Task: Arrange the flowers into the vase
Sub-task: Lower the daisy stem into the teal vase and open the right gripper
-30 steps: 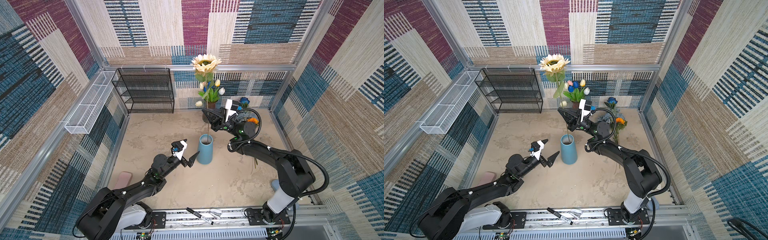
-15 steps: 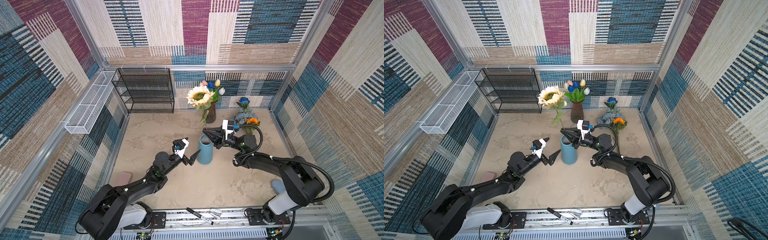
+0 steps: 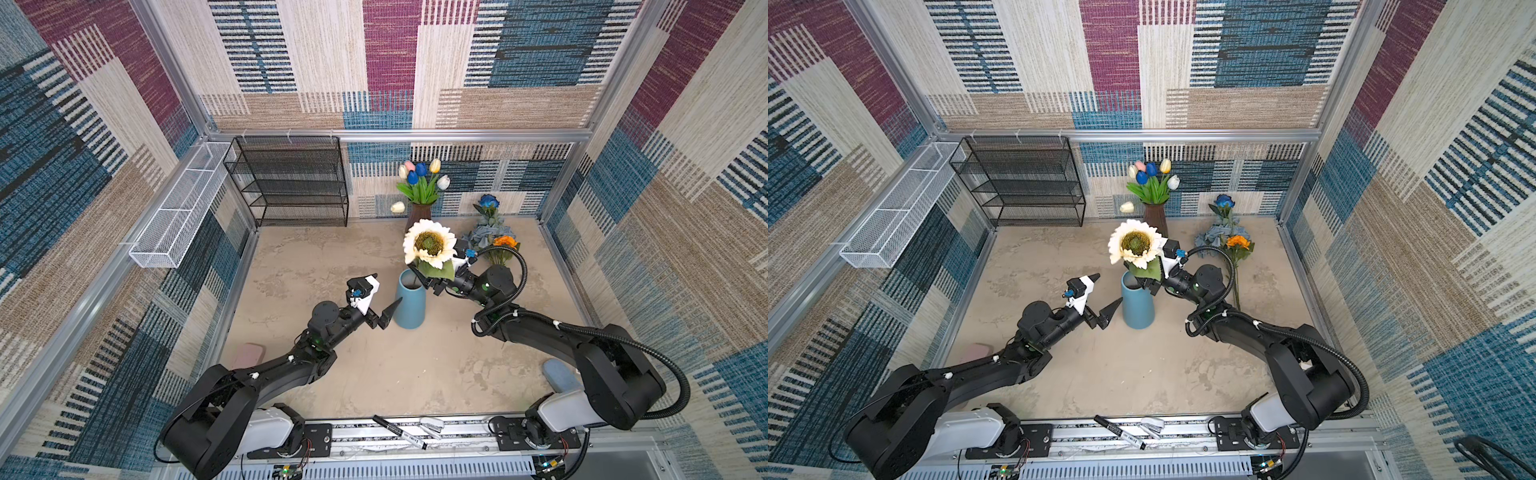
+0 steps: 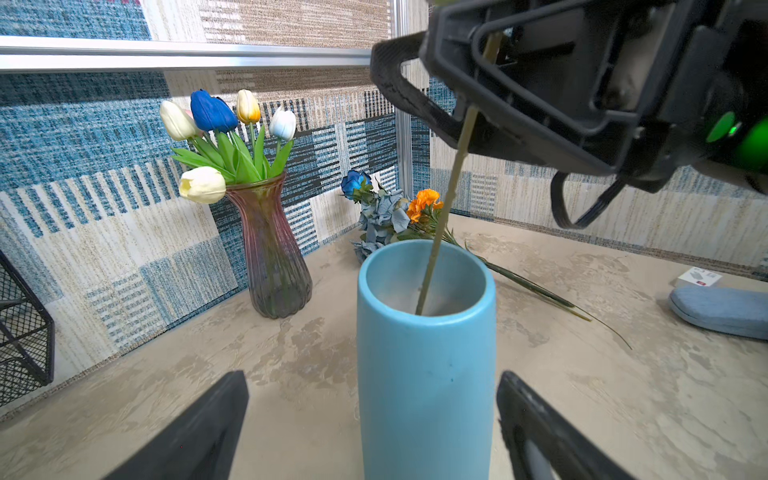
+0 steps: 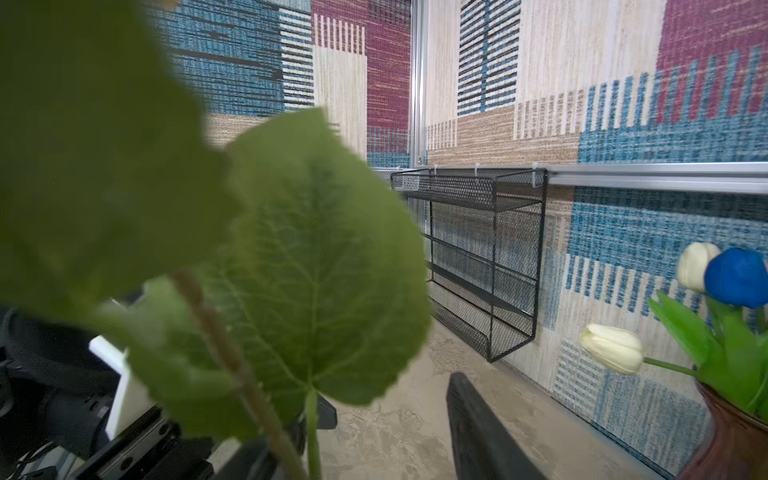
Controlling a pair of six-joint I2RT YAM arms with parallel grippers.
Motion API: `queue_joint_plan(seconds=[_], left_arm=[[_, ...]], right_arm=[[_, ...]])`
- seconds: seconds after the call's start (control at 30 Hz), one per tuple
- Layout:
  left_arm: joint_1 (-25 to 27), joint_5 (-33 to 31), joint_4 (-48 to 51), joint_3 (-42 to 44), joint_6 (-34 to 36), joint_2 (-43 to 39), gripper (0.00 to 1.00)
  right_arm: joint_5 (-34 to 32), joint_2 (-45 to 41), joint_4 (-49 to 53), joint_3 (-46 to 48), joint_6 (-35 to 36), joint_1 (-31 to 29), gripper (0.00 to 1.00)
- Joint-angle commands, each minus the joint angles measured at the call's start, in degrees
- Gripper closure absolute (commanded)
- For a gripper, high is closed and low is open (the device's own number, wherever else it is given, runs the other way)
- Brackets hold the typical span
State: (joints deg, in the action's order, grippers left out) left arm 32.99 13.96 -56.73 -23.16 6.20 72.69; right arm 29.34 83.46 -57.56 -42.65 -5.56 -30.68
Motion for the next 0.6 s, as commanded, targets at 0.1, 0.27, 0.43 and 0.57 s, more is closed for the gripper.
queue_joint_plan(seconds=[0.1, 0.27, 0.43, 0.57], left_arm=[[-0.03, 0.28, -1.63, -1.01, 1.76, 1.11, 0.04], [-0.03, 0.72, -2.49, -1.59, 1.3, 2.15, 0.04], [-0.03, 0.5, -2.65, -1.28, 1.36, 2.11, 0.04], [-0.03, 0.13, -2.67, -1.11, 1.42, 2.02, 0.04]], right_arm=[[-6.41, 1.12, 13.37, -6.51, 2.45, 0.0, 0.52], [-3.39, 3.4, 18.83, -11.77, 1.67, 0.0, 0.71], [-1.85, 6.48, 27.68, -19.22, 0.32, 0.01, 0.77], [-1.64, 7.06, 31.31, -21.96, -1.06, 0.0, 0.81]])
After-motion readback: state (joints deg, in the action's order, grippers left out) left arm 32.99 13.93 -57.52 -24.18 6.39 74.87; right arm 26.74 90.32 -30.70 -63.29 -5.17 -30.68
